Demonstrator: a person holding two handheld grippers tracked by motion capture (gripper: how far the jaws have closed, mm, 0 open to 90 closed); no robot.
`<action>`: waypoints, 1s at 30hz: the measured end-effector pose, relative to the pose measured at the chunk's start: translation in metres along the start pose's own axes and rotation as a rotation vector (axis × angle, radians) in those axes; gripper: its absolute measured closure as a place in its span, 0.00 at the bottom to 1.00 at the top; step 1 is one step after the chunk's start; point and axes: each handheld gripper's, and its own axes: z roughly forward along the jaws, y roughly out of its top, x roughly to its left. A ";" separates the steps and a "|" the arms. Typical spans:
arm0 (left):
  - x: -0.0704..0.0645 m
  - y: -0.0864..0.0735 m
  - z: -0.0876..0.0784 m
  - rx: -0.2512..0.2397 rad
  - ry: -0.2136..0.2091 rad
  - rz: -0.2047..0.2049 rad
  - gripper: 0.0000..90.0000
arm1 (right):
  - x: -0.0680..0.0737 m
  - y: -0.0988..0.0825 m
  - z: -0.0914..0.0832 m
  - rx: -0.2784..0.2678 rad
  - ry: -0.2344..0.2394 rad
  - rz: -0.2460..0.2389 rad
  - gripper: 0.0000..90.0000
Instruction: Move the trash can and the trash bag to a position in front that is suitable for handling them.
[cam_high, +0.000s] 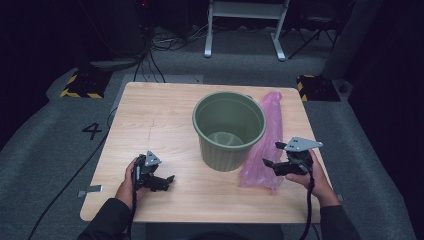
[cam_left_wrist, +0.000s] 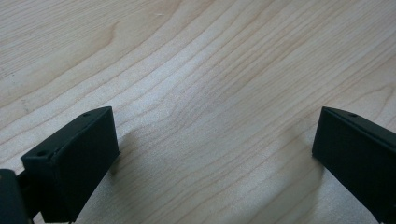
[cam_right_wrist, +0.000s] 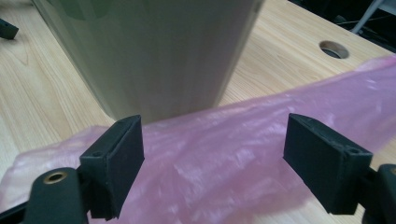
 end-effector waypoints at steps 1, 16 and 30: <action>0.000 0.000 0.000 0.001 0.000 0.001 0.00 | 0.001 0.002 0.004 -0.001 0.008 -0.002 0.23; 0.000 0.000 0.000 0.000 0.001 -0.001 0.00 | 0.022 0.029 0.039 0.021 0.054 -0.045 0.23; 0.000 0.000 0.000 0.000 0.001 -0.001 0.00 | 0.025 0.044 0.054 0.040 0.004 -0.036 0.23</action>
